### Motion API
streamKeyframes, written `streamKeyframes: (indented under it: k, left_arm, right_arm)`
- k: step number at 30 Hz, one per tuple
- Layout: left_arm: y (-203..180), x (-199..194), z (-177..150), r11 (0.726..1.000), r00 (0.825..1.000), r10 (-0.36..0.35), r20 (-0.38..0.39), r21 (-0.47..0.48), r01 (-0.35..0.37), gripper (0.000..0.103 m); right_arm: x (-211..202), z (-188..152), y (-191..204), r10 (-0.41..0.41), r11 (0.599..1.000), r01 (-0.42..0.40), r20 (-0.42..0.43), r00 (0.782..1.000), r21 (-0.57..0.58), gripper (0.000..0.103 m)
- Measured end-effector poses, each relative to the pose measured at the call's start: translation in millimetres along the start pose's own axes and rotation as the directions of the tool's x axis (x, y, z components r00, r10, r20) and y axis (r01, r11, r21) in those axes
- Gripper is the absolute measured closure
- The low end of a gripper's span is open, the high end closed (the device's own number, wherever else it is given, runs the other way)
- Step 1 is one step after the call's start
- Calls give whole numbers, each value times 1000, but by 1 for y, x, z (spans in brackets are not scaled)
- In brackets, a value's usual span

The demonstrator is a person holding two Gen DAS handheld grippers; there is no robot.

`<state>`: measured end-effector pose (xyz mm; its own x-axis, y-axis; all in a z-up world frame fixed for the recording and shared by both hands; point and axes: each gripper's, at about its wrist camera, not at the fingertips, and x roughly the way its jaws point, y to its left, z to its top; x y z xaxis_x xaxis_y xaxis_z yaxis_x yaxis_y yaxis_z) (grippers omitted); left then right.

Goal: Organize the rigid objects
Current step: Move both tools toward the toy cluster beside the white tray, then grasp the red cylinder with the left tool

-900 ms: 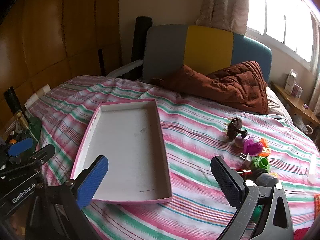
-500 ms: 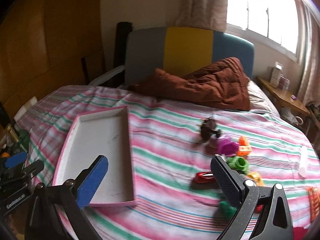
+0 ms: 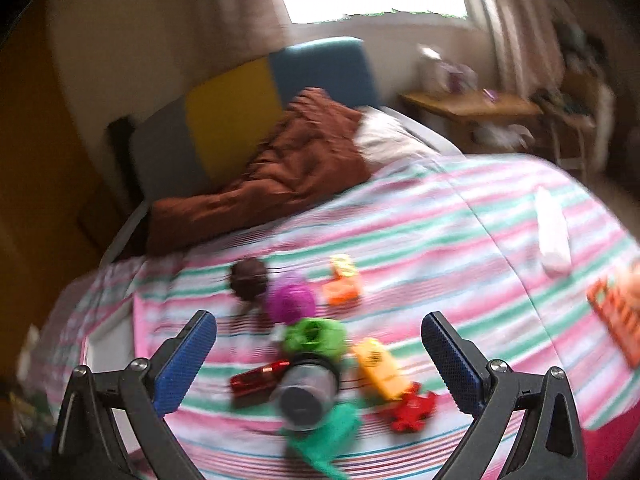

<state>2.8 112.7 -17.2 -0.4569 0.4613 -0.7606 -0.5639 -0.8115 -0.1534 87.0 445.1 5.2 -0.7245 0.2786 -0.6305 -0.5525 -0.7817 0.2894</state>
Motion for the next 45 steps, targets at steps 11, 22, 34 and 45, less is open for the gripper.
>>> streamKeyframes:
  k: [11,22,34,45]
  left_arm:
    - [-57,73,42,985,981,-75,-178,141,101,43]
    - [-116,147,69,876,961,-87,-264,439,200,43]
    - [-141,197,72,827,933,-80,-350,499,258,67]
    - [-95,145,60,935,959,-116,-259,297,194,77]
  right_arm:
    - [17,-4,-57,43,966,-31,-44,998,256,0]
    - [25,-5,-50,107,968,-89,-65,992,233,0]
    - [32,-5,-56,128,957,-99,-88,988,273,0]
    - [46,-12,-42,148,971,-107,-183,972,216,0]
